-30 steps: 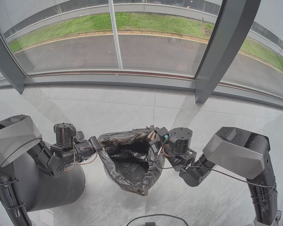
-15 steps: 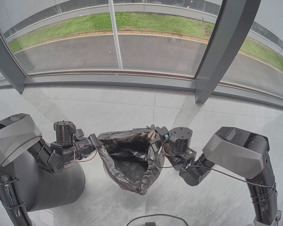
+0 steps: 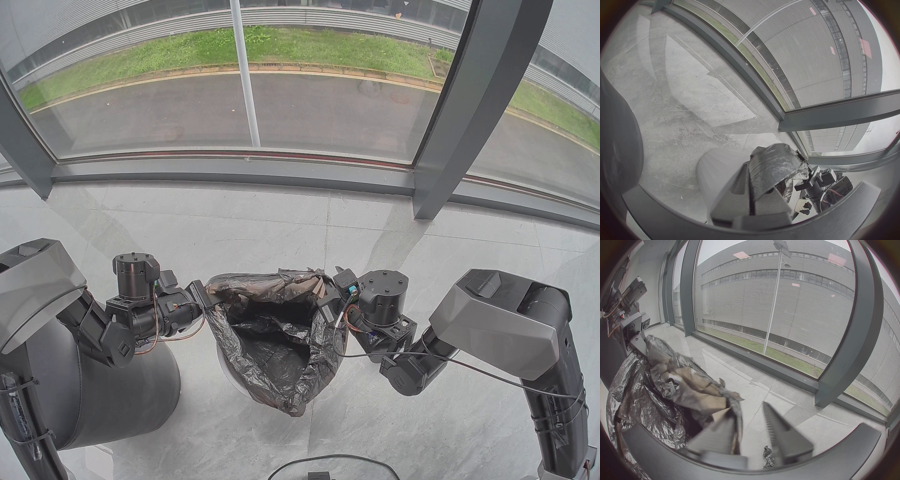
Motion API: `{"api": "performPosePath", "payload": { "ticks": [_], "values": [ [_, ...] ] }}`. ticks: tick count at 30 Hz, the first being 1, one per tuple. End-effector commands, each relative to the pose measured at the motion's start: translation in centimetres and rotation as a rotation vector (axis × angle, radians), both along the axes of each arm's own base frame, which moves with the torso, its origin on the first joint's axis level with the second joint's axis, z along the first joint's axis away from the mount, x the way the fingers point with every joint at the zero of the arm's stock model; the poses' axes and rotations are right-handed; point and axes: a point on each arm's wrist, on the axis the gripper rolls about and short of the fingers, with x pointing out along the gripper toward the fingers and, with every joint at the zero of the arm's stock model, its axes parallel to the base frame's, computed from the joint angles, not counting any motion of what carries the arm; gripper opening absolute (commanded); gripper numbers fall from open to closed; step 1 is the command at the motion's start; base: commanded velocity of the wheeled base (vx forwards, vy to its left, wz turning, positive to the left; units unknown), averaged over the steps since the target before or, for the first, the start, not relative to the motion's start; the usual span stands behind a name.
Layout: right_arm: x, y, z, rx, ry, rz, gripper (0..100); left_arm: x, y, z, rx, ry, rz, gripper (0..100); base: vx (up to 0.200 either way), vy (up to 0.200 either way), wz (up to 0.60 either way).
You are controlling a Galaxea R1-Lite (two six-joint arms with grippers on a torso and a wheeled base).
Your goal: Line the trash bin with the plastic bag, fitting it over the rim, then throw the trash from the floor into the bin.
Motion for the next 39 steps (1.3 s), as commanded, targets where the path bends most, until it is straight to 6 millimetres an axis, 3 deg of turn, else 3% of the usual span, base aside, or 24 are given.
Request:
{"api": "performPosePath", "payload": {
  "ticks": [1, 17, 23, 30, 39],
  "values": [
    [0.0, 0.1, 0.2, 0.009, -0.008, 0.001, 100, -0.1, 0.0, 0.3, -0.001, -0.009, 0.001, 0, 0.000, 0.000, 0.00],
    [-0.2, 0.0, 1.1, 0.020, -0.023, 0.004, 100, 0.0, 0.0, 0.5, -0.002, -0.014, 0.001, 0, 0.000, 0.000, 0.00],
    [-1.9, 0.4, 1.6, 0.007, -0.006, 0.032, 100, 0.2, 0.0, 0.4, -0.003, -0.013, 0.003, 0, 0.000, 0.000, 0.00],
    [-1.8, 0.0, 0.0, -0.018, 0.030, 0.025, 100, 0.1, 0.0, 0.6, -0.004, -0.016, 0.003, 0, 0.000, 0.000, 0.00],
    [-4.2, -0.4, -0.3, -0.021, 0.029, 0.053, 100, 0.2, 0.0, 0.3, -0.003, -0.013, 0.002, 0, 0.000, 0.000, 0.00]
  ]
}}
